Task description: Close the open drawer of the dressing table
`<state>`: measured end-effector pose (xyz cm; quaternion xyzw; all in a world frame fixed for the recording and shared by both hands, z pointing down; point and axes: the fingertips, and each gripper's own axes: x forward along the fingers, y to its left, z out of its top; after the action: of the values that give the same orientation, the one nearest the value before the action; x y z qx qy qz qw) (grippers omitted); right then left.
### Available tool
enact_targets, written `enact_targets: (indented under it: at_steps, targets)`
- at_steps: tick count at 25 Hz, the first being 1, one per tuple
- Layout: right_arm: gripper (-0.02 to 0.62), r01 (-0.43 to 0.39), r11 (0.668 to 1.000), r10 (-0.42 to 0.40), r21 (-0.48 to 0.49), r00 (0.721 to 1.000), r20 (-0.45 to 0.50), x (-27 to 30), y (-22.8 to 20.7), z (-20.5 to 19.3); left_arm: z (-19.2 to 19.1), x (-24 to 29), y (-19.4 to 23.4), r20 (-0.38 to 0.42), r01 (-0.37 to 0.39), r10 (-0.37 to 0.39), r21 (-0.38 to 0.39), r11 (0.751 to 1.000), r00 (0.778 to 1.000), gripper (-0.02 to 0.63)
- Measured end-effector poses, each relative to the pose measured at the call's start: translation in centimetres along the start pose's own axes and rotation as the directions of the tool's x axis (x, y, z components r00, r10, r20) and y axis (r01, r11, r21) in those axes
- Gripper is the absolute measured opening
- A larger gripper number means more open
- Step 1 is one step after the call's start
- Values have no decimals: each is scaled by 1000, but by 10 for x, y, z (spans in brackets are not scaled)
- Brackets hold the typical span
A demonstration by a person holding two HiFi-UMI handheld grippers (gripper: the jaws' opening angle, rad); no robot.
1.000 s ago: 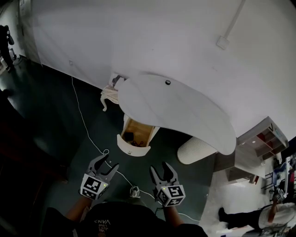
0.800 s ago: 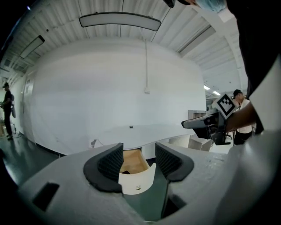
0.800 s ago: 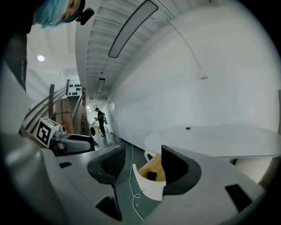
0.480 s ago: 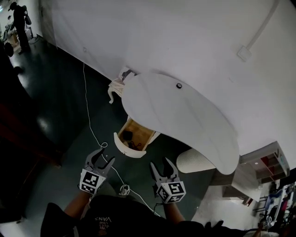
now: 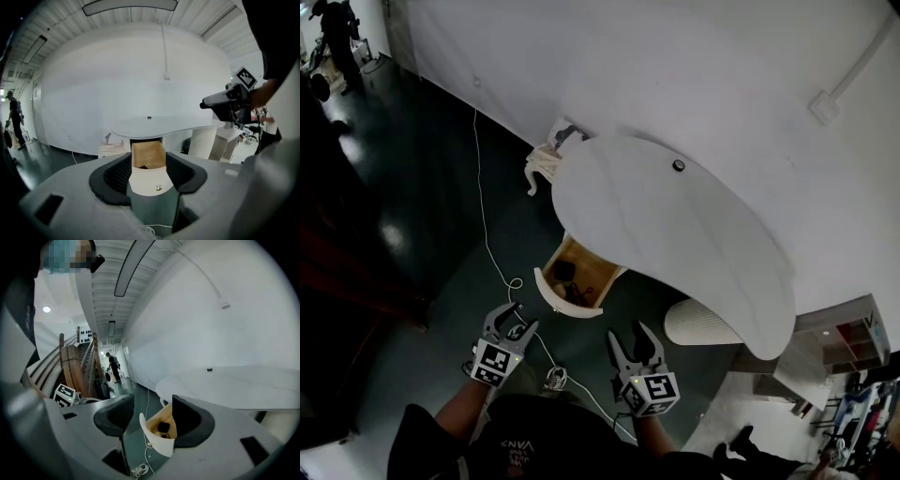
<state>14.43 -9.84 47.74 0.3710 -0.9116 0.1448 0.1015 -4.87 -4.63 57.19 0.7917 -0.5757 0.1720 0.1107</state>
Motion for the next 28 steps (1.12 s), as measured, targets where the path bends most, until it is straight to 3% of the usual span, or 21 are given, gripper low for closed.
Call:
enact_targets:
  at_steps: [11,19,28]
  targets:
    - [238,61,996,-56,68,996,-75,21,-5,-28,-51,65,-2,-143,157,-153,13,988,978,222]
    - [239,118,988,-105,103,986,-129,28,-15,-49,-94,108,-4,-216,193,-198,-43,980,956,227]
    - [238,157,980,-135,122,975,-175,34,-21,-67,-123,140,2,-255,217,-216,-22,976,943,240]
